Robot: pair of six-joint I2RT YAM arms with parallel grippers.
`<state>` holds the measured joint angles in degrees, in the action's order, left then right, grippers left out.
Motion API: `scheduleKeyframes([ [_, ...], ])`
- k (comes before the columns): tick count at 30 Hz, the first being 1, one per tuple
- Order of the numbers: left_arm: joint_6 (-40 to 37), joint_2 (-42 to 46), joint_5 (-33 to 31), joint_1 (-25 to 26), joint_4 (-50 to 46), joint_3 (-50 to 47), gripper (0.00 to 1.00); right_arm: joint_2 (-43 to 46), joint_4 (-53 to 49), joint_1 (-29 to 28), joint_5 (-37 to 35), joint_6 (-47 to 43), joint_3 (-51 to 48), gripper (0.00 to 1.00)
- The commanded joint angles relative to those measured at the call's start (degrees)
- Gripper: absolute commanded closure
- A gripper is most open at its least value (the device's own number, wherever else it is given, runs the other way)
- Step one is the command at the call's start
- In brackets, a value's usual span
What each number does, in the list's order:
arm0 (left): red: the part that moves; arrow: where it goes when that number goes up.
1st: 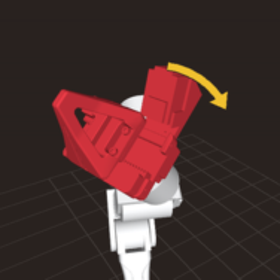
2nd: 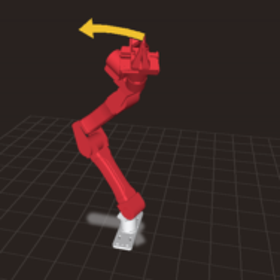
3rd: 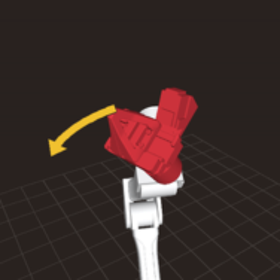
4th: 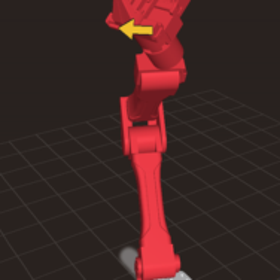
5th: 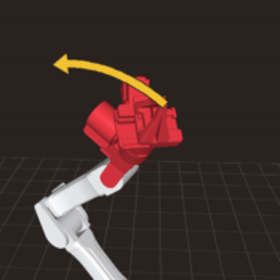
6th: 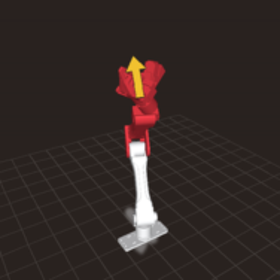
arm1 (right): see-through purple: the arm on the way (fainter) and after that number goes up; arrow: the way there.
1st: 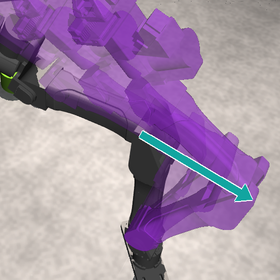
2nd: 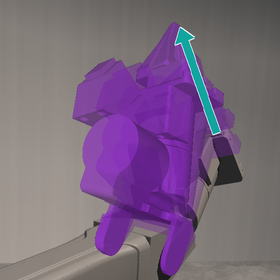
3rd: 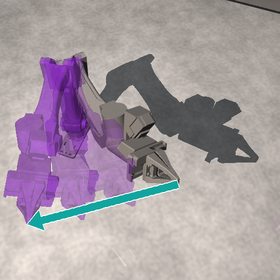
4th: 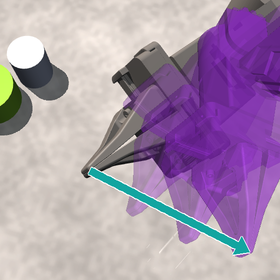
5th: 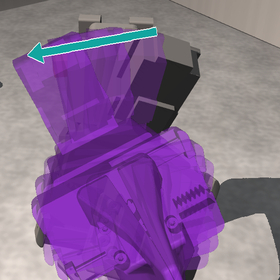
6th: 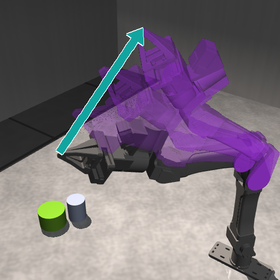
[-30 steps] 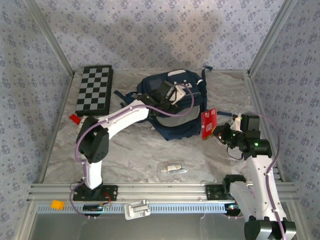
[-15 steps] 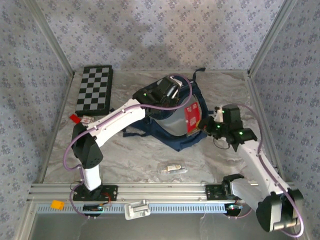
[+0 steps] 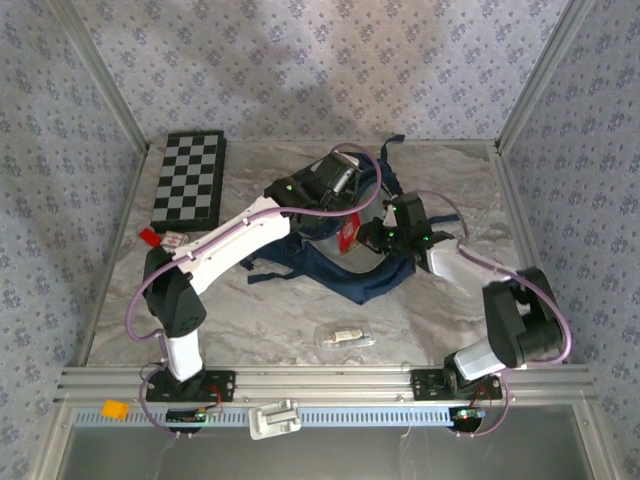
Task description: Pack the student bag
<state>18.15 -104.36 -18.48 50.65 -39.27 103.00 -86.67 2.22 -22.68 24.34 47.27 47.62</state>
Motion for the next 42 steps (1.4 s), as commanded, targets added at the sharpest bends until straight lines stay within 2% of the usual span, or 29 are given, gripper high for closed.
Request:
scheduleKeyframes([
  [1, 1.4, 2.8, -2.3, -0.2, 2.5, 2.1, 1.00, -3.9, 3.7, 0.8, -0.3, -2.2, 2.8, 0.90],
  [3, 1.4, 2.8, -2.1, -0.2, 2.3, 2.2, 1.00, -6.1, 4.5, 1.6, -0.5, -2.7, 3.7, 0.85],
  [6, 1.5, 2.8, -2.1, -0.1, 2.0, 2.2, 1.00, -8.0, -0.7, 1.8, -4.7, -6.5, 6.6, 0.74],
  [10, 1.0, 3.0, -2.7, -0.2, 1.4, 1.9, 1.00, -5.6, -1.4, 2.1, -5.4, -8.1, 4.7, 0.61],
  [15, 1.8, 2.9, -1.2, -0.8, 1.2, 0.8, 1.00, 5.6, -9.4, 1.1, -13.3, -10.8, 1.0, 0.53],
  [20, 4.1, 3.0, 3.3, -1.8, 1.5, -0.6, 0.97, 18.5, -21.2, 0.3, -21.4, -10.7, -1.1, 0.50],
  [23, 5.5, 3.7, 7.6, -1.9, 3.2, -2.3, 0.91, 24.4, -24.4, -1.1, -21.3, -9.6, -2.0, 0.49],
  [25, 6.2, 4.2, 10.4, -1.9, 3.9, -3.6, 0.82, 27.0, -28.4, -2.3, -21.8, -9.2, -1.2, 0.49],
  [29, 8.4, 6.9, 10.7, -1.9, 2.5, -6.4, 0.68, 30.9, -31.3, -4.2, -20.5, -7.9, -1.2, 0.48],
  [32, 10.3, 12.0, 11.3, -2.7, 5.5, -12.5, 0.58, 31.0, -31.3, -5.1, -16.9, -7.0, -1.1, 0.47],
  [36, 14.6, 18.8, 14.9, -7.2, 10.6, -22.9, 0.51, 27.8, -31.2, -8.3, -16.8, -6.4, 0.2, 0.47],
  [42, 25.4, 22.0, 26.6, -18.6, 20.9, -37.2, 0.48, 21.3, -25.2, -13.5, -16.1, -3.4, -0.7, 0.47],
])
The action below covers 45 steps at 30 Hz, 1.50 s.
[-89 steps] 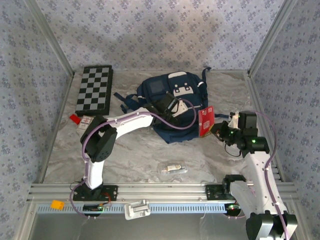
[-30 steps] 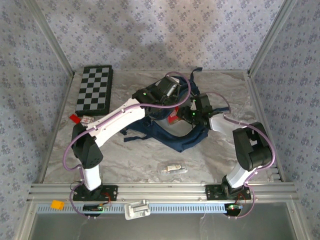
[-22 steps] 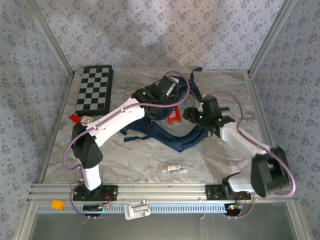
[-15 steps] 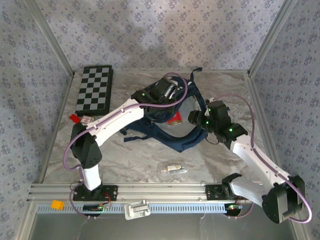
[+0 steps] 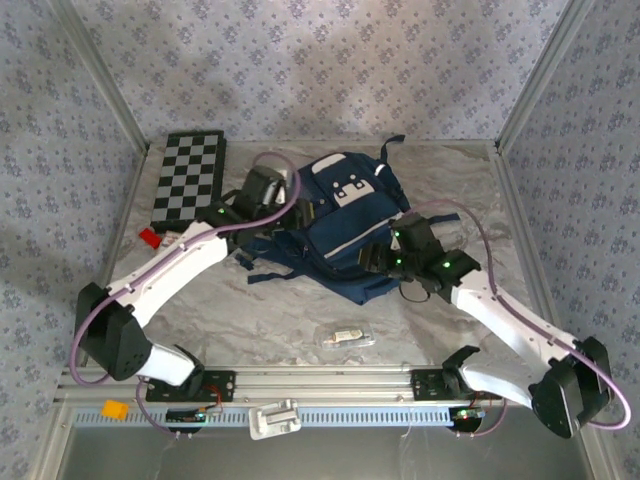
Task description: Pack the student bag
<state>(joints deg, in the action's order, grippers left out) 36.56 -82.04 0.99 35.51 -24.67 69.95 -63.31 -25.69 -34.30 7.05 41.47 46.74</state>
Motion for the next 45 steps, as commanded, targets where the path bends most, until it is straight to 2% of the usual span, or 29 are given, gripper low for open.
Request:
scheduleKeyframes([
  [1, 8.1, -0.8, 9.3, -4.9, 8.3, -5.7, 0.48, -3.3, 3.4, -2.9, 0.9, 2.5, 0.2, 0.47],
  [4, 10.1, -2.8, 11.2, -7.4, 11.3, -7.5, 0.47, -6.2, 5.1, -4.5, -0.2, 3.3, -0.3, 0.47],
  [8, 13.3, -7.9, 14.6, -8.0, 15.2, -7.1, 0.47, -7.9, 7.3, -5.1, -0.5, 4.6, -1.3, 0.47],
  [14, 20.0, -13.4, 13.7, -8.8, 17.2, -7.8, 0.48, -7.5, 6.5, -5.2, -1.7, 4.6, -2.3, 0.47],
  [21, 22.9, -18.0, 14.7, -8.3, 19.1, -6.3, 0.56, -7.7, 7.3, -5.1, -1.5, 5.0, -3.7, 0.46],
  [25, 23.7, -20.6, 14.7, -7.6, 18.6, -4.9, 0.65, -8.4, 8.6, -5.0, -1.3, 5.2, -4.1, 0.46],
  [29, 24.8, -21.8, 14.0, -7.1, 18.8, -5.4, 0.65, -9.6, 9.0, -4.7, -0.8, 5.1, -4.1, 0.46],
  [34, 27.5, -23.6, 18.5, -6.1, 21.0, -5.2, 0.67, -11.3, 9.3, -4.5, -0.1, 5.0, -3.6, 0.46],
  [41, 28.7, -20.0, 12.6, -5.6, 14.4, -8.1, 0.67, -10.9, 9.6, -4.2, -0.8, 5.2, -4.3, 0.46],
  [45, 30.1, -20.9, 12.3, -5.5, 14.1, -9.7, 0.67, -11.0, 9.8, -4.2, -0.5, 5.1, -4.4, 0.46],
])
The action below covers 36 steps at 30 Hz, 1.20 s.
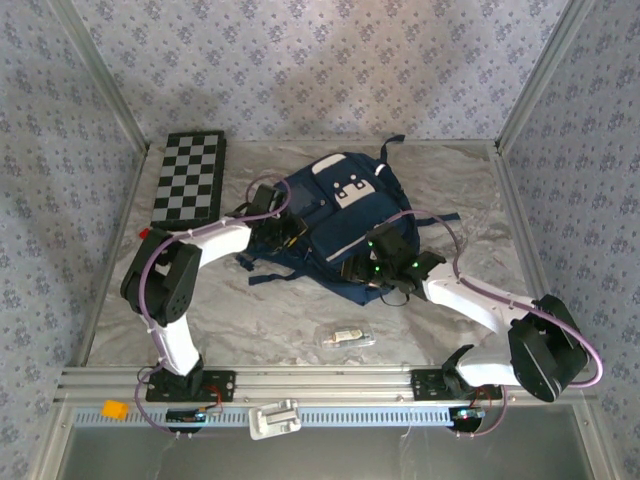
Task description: Pack the student bag
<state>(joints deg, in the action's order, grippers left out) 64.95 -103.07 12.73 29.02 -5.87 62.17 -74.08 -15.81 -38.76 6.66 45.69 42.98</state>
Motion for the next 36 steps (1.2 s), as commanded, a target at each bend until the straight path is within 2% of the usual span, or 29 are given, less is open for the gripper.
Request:
scheduleKeyframes([
  [1, 1.8, -0.2, 0.7, 1.0, -4.7, -1.9, 0.67, -0.2, -0.3, 0.3, -0.2, 1.0, -0.6, 0.46],
  [6, 2.3, -1.3, 0.8, 1.1, -6.8, -0.7, 0.66, 0.1, -0.5, 0.4, -0.5, 1.1, -1.0, 0.46],
  [11, 5.0, -0.9, -3.7, 2.2, -12.6, 0.1, 0.59, 0.2, -0.2, 0.5, -0.7, 1.2, -0.9, 0.46],
  [14, 6.6, 0.3, -3.5, 2.8, -7.8, -2.7, 0.54, 0.3, -0.1, 0.5, -0.9, 1.2, -1.2, 0.46],
  [18, 6.4, -2.2, -2.9, 4.3, -8.7, 0.3, 0.54, 0.0, 0.5, 0.7, -0.5, 1.3, -1.5, 0.46],
  [21, 7.5, -3.8, -2.9, 5.0, -8.4, 1.5, 0.59, -0.1, 0.5, 0.9, -0.4, 1.2, -1.5, 0.46],
  [23, 8.2, -4.5, -4.5, 5.2, -9.6, 2.1, 0.66, 0.1, 0.6, 1.0, -0.7, 1.2, -1.7, 0.46],
  [27, 8.1, -5.5, -2.6, 5.2, -8.6, 3.5, 0.78, -0.2, 1.7, 2.1, -0.3, 1.2, -2.1, 0.46],
  [36, 8.8, -0.7, -1.6, 6.5, -7.6, 3.9, 0.97, -5.2, 5.4, 6.3, 0.2, -1.7, 0.2, 0.46],
])
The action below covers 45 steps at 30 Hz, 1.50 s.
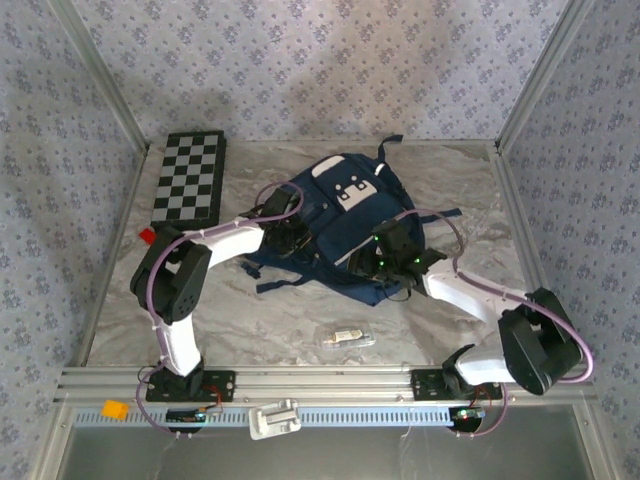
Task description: Pack the student bag
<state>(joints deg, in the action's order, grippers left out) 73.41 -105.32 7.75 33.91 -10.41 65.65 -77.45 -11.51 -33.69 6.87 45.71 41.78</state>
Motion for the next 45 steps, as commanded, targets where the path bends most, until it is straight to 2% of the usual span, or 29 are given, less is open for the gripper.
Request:
scheduleKeyframes([
  [1, 0.3, 1.9, 3.7, 1.7, -3.2, 0.7, 0.99, -2.2, 1.5, 1.6, -0.5, -2.8, 2.2, 0.46],
  [9, 2.4, 5.6, 2.3, 1.7, -4.3, 0.8, 1.00, -6.6, 1.2, 7.1, -1.3, -9.2, 10.2, 0.45],
  [12, 4.0, 6.3, 2.2, 1.6, -3.4, 1.1, 1.00, -6.8, -3.4, 7.2, -2.1, -11.6, 13.9, 0.45],
  [17, 5.2, 7.0, 0.8, 1.7, -2.9, 1.9, 1.00, -4.6, -15.9, 3.0, -8.8, -10.2, 17.6, 0.44],
  [22, 5.7, 7.0, 1.4, 1.7, -2.1, 1.8, 1.00, -3.4, -21.6, -4.9, -14.3, -5.0, 18.0, 0.44],
  [27, 5.8, 7.3, 1.4, 1.6, -1.7, 1.4, 1.00, -5.7, -22.6, -10.7, -16.5, -1.4, 20.2, 0.44],
  [29, 5.8, 7.4, 1.6, 1.7, -1.4, 1.3, 1.00, -7.9, -19.9, -12.7, -15.8, -0.4, 21.5, 0.45],
  [31, 5.8, 7.5, 1.3, 1.7, -1.5, 1.4, 1.00, -11.2, -17.8, -13.7, -14.7, 0.6, 23.1, 0.47],
  [34, 5.4, 7.5, 1.1, 1.6, -2.0, 1.8, 1.00, -16.7, -15.0, -13.9, -13.8, 1.6, 25.7, 0.59],
  [38, 5.5, 7.6, 1.2, 1.5, -1.9, 1.5, 1.00, -21.3, -13.6, -14.1, -14.3, 2.2, 30.0, 0.60],
  [45, 5.0, 7.5, 1.3, 0.9, -2.1, 1.9, 1.00, -23.3, -13.8, -13.7, -16.7, 5.1, 29.0, 0.63],
])
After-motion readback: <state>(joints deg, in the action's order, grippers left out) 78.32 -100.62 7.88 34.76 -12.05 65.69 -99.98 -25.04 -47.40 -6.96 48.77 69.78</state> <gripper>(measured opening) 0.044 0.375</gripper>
